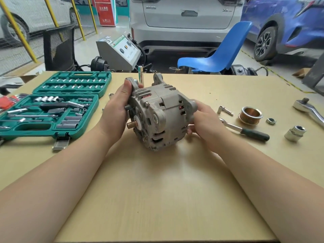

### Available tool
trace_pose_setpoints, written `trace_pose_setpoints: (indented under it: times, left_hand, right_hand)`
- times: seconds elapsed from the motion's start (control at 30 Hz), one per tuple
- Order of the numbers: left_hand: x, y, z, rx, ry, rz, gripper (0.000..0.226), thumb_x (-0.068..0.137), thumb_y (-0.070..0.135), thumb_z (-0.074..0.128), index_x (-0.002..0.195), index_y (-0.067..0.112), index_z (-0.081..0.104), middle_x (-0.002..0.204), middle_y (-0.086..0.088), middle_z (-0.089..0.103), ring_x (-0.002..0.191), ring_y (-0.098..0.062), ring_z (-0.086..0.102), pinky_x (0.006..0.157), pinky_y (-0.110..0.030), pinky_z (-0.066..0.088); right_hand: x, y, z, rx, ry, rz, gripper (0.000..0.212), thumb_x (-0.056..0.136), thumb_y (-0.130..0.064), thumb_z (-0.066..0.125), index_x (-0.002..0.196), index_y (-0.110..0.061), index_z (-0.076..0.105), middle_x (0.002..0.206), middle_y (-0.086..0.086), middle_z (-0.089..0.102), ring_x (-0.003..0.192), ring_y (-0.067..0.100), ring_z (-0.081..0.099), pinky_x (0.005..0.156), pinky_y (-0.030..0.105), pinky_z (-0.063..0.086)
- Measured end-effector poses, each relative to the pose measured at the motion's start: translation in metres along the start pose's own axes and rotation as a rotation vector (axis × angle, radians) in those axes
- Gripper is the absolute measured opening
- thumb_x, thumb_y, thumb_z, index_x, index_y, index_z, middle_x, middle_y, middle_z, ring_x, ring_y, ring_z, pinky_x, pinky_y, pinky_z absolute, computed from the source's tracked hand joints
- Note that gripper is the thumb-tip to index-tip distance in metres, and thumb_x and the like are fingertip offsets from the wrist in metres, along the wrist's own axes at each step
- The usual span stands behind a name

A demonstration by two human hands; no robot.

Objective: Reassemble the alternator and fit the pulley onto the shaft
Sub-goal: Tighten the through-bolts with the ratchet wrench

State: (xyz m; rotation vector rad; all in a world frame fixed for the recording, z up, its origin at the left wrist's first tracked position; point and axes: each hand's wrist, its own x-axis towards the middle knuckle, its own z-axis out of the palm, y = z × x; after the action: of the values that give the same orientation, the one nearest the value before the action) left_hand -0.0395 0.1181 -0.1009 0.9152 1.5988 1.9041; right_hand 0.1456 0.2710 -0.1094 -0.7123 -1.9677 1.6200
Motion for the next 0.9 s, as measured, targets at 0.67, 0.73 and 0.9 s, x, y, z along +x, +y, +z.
trace_pose_setpoints:
  times: [0.67,0.73,0.9]
  left_hand:
    - [-0.055,0.006,-0.029,0.465,-0.122,-0.134,0.049,0.112,0.031,0.054,0.069,0.014,0.071,0.063,-0.008,0.065,0.053,-0.012,0.05,0.048,-0.019,0.039]
    - [-0.058,0.006,-0.027,0.514,-0.107,-0.101,0.046,0.11,0.033,0.056,0.072,0.012,0.072,0.064,-0.006,0.065,0.055,-0.012,0.05,0.052,-0.022,0.04]
    - [-0.065,0.008,-0.02,0.666,-0.071,-0.001,0.043,0.11,0.034,0.058,0.074,0.015,0.074,0.065,-0.002,0.067,0.062,-0.019,0.054,0.066,-0.036,0.042]
  right_hand:
    - [0.018,0.007,0.009,0.253,-0.128,0.053,0.032,0.069,-0.008,0.053,0.06,-0.027,0.077,0.061,0.0,0.07,0.053,0.013,0.067,0.049,0.025,0.052]
    - [0.017,0.007,0.008,0.274,-0.118,0.029,0.031,0.067,-0.009,0.055,0.058,-0.028,0.077,0.057,-0.003,0.069,0.049,0.009,0.066,0.046,0.022,0.051]
    - [0.011,0.008,0.013,0.325,-0.061,0.002,0.026,0.062,-0.009,0.049,0.044,-0.014,0.068,0.041,-0.01,0.059,0.037,-0.001,0.056,0.04,0.013,0.045]
